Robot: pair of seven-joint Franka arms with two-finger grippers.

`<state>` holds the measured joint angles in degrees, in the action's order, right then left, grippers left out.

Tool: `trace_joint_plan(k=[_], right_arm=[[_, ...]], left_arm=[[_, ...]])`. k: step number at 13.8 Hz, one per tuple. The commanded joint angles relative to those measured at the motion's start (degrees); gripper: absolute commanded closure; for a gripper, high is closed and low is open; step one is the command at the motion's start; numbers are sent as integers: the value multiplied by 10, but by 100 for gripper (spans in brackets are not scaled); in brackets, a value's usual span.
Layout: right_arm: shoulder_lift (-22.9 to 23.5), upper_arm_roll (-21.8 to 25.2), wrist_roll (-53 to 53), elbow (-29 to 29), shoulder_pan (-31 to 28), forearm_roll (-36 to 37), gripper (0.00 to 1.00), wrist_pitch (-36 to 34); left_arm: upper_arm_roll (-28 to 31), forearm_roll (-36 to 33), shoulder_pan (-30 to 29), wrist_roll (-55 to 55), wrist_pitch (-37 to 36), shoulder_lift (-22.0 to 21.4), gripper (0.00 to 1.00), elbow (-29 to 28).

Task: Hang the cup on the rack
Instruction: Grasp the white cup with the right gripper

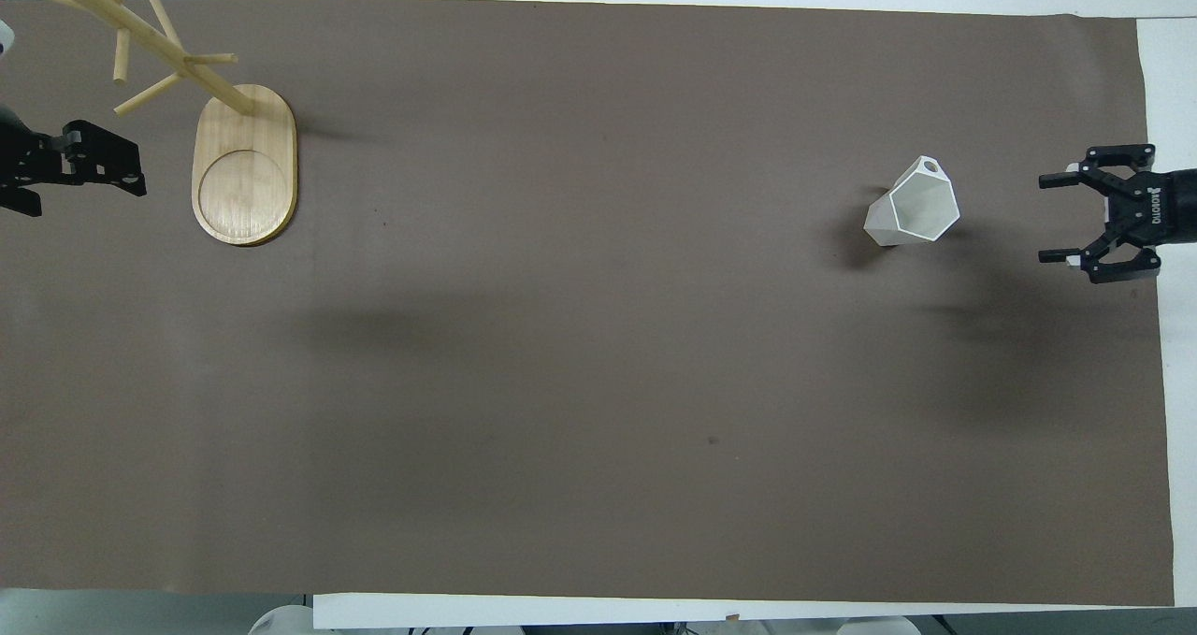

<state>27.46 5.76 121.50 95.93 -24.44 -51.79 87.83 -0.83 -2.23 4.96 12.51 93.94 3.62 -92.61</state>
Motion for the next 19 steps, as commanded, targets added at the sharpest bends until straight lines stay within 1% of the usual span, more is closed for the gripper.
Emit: trace_joint_plan(k=[1,2,4,7,9,10,12,16,19], right_arm=[[44,-7,51,-20,-10,-45,1,-36],[51,-7,65,-9,-12,-48,1,-36],[74,-7,94,9,-8,-81,1,-30],[90,-7,106,12,-8,-91,1,-20],[91,-7,106,26,1,-123,1,5],[91,-7,111,36,7,-127,1,13],[89,-7,127,42,16,-139,1,16],[89,-7,129,47,19,-140,1,16],[88,-7,128,54,28,-159,1,17]], left_arm=[[-2,5,-6,-8,-2,-7,0,-8],[-3,5,-6,-8,-2,-7,0,-8],[-2,5,-6,-8,-2,-7,0,-8],[-2,5,-6,-8,-2,-7,0,-8],[-2,5,-6,-8,-2,-6,0,-8],[-3,5,-6,-8,-2,-7,0,-8],[-3,5,-6,-8,-2,-7,0,-8],[-2,5,-6,-8,-2,-7,0,-8],[-2,5,-6,-8,-2,-7,0,-8]])
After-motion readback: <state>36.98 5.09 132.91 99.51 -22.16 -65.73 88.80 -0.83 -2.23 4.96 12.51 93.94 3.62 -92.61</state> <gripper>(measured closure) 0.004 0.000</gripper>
